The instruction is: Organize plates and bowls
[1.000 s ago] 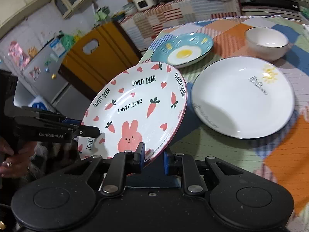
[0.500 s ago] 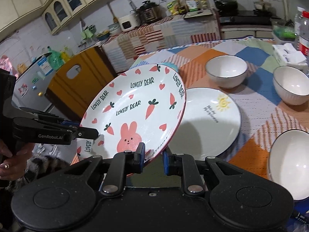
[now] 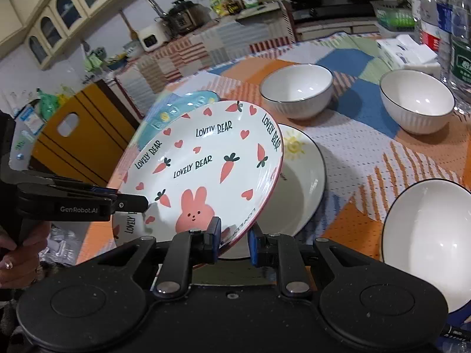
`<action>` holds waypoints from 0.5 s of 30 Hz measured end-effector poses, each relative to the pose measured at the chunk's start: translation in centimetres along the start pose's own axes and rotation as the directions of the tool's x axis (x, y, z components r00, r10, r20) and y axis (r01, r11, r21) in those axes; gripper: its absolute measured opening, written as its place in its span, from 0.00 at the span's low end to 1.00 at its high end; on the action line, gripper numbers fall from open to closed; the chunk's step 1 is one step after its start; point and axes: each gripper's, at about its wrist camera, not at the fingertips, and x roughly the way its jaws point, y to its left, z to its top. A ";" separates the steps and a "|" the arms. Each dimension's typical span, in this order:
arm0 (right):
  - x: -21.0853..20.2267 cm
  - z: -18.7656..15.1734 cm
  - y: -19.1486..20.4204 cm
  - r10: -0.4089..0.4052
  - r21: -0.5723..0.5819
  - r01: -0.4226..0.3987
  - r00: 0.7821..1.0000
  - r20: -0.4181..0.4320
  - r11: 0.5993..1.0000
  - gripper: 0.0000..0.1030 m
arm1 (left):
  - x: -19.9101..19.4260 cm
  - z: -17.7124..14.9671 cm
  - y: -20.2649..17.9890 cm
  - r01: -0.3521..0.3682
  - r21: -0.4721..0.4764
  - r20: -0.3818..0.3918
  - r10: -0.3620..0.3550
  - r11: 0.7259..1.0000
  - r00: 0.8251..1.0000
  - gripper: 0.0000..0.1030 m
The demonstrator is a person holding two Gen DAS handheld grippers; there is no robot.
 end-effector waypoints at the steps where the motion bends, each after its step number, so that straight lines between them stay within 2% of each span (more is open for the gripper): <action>1: 0.3 0.0 -0.1 -0.006 0.005 0.007 1.000 -0.005 1.000 0.23 | 0.4 0.1 -0.1 0.001 0.000 -0.007 -0.001 1.000 1.000 0.29; 15: 1.9 0.8 -0.8 -0.078 0.034 0.081 0.994 -0.071 0.996 0.23 | 3.0 1.1 -0.2 0.027 -0.009 -0.085 -0.027 1.000 0.996 0.29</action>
